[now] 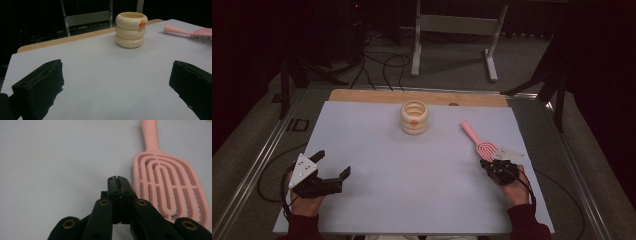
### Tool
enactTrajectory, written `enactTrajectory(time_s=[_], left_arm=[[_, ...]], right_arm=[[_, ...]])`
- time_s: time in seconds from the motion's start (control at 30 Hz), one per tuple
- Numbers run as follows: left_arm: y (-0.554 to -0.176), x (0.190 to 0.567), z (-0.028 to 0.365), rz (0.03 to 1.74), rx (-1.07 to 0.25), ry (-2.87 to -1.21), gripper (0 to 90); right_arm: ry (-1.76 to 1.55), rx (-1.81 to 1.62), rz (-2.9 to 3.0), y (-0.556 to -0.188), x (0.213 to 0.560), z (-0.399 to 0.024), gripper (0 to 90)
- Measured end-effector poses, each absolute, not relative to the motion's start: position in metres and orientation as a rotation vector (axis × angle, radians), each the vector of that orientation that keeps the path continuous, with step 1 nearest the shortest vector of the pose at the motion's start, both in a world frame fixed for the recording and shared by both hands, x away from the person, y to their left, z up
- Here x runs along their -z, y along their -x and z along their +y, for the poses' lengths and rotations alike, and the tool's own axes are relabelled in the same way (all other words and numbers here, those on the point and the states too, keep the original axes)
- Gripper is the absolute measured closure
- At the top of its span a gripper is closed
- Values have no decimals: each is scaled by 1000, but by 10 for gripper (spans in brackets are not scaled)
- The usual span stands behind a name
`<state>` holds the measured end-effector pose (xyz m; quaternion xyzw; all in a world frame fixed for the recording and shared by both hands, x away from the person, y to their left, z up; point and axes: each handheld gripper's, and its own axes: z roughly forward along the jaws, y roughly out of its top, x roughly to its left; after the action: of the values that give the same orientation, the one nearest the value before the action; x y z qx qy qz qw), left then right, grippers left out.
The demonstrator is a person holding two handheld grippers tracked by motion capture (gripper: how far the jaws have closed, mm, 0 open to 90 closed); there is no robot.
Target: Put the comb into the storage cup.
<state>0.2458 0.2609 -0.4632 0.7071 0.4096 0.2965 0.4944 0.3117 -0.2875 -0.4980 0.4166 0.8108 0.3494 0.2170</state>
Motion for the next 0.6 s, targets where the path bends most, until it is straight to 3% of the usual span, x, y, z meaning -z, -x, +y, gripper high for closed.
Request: enactTrajectory(time_s=[0.6], left_arm=[[-246,464,260,996,-715,-1712,0]], right_arm=[[-1326,-883,2157,-326,501,-306,898]])
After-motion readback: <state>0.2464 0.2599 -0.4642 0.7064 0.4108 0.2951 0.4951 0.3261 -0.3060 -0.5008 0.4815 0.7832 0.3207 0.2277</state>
